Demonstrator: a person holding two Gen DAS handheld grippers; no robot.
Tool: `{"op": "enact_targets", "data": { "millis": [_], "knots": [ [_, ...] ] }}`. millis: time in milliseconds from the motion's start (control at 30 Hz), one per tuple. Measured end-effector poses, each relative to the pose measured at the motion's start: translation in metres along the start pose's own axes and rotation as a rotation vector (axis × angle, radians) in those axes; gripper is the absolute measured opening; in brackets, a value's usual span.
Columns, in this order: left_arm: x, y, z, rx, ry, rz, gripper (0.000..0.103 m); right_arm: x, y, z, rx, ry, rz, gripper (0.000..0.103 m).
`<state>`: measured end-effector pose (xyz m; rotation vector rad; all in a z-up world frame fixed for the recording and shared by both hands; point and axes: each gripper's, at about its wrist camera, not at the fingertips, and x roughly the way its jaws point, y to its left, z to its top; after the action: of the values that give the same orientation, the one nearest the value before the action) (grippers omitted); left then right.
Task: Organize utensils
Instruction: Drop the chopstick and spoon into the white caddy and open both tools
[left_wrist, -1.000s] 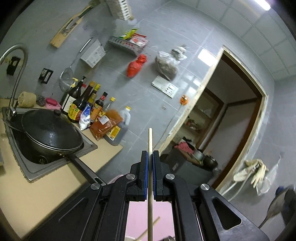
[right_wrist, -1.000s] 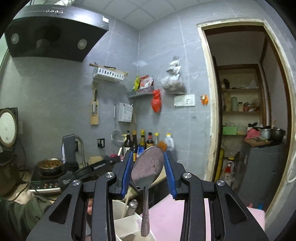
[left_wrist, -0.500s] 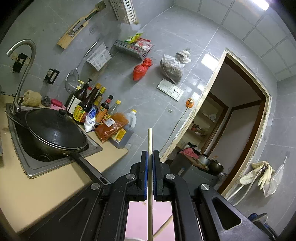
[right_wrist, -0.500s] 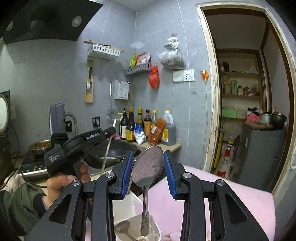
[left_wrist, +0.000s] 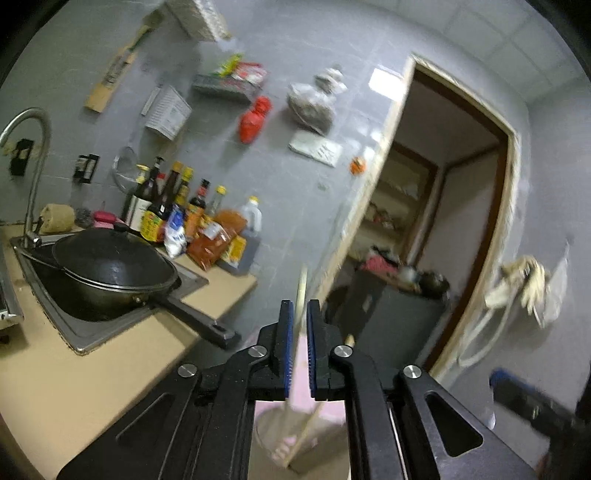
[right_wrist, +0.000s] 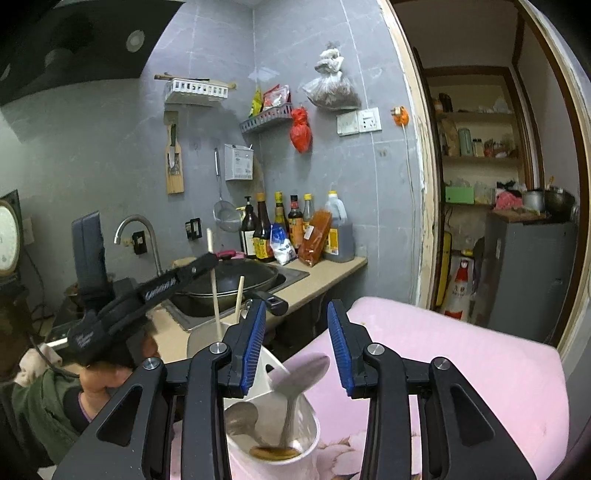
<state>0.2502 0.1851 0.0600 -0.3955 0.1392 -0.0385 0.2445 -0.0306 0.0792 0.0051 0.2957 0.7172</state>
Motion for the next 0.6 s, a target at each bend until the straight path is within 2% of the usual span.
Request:
{"op": "enact_targets", "data": {
  "millis": [67,100,133,267,333,400,467,500,600],
  "knots": [
    [-0.004,-0.004,-0.006,0.026,0.041,-0.016,0.017,-0.004,-0.001,0.0,0.005,-0.003,-0.003,0.041],
    [-0.007,-0.007,-0.009,0.035,0.053,-0.022,0.027,-0.006,-0.001,0.0,0.006,-0.004,-0.006,0.042],
    [-0.011,-0.009,-0.011,0.042,0.06,-0.028,0.037,-0.01,-0.002,0.0,0.008,-0.007,-0.013,0.047],
    [-0.025,-0.027,-0.016,0.084,0.078,-0.04,0.054,-0.026,-0.008,0.001,0.02,-0.026,-0.047,0.061],
    [-0.031,-0.038,-0.018,0.117,0.088,-0.032,0.073,-0.037,-0.012,0.001,0.024,-0.04,-0.079,0.074],
    [-0.037,-0.052,-0.021,0.155,0.09,-0.031,0.085,-0.048,-0.017,0.001,0.026,-0.056,-0.107,0.081],
    [-0.043,-0.066,-0.025,0.192,0.084,-0.024,0.09,-0.062,-0.022,-0.001,0.02,-0.07,-0.151,0.086],
    [-0.046,-0.074,-0.027,0.214,0.085,-0.022,0.093,-0.069,-0.025,-0.002,0.015,-0.077,-0.178,0.092],
    [-0.051,-0.095,-0.036,0.262,0.089,-0.029,0.096,-0.09,-0.035,-0.007,0.008,-0.1,-0.248,0.103]
  ]
}}
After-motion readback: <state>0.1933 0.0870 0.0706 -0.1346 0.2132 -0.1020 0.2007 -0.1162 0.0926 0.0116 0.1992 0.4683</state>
